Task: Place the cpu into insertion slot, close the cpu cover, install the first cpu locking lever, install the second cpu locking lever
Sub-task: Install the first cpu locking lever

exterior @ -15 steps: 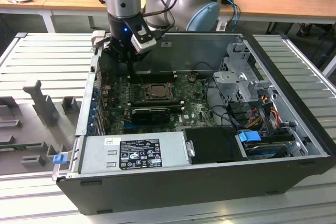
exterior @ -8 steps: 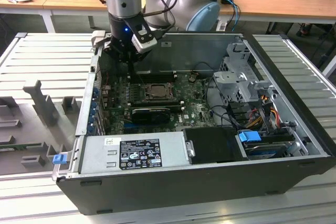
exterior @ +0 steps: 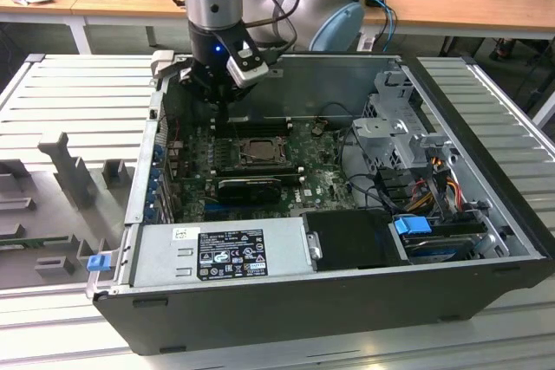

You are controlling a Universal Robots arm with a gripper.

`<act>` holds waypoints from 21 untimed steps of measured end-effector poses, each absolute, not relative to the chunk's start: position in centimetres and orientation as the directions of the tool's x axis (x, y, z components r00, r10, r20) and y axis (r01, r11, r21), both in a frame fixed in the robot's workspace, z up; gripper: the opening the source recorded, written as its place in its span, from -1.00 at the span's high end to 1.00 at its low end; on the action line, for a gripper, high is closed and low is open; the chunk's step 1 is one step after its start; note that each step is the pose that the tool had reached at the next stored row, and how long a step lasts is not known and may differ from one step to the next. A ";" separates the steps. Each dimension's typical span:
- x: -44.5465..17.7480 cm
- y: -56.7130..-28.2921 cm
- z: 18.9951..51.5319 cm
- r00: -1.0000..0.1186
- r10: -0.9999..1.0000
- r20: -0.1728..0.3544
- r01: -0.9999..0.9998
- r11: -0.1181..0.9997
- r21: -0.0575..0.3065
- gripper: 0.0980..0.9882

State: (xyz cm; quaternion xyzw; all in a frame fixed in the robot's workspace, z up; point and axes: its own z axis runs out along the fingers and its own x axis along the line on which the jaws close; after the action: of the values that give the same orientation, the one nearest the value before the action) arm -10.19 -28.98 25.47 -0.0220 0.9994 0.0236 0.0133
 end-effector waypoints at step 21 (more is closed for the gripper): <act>-5.3 -29.0 25.4 -0.999 -0.043 -0.027 -0.045 0.998 0.047 0.98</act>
State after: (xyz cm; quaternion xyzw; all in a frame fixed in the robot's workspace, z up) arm -5.27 -28.98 25.44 -0.0220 0.9994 0.0236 0.0129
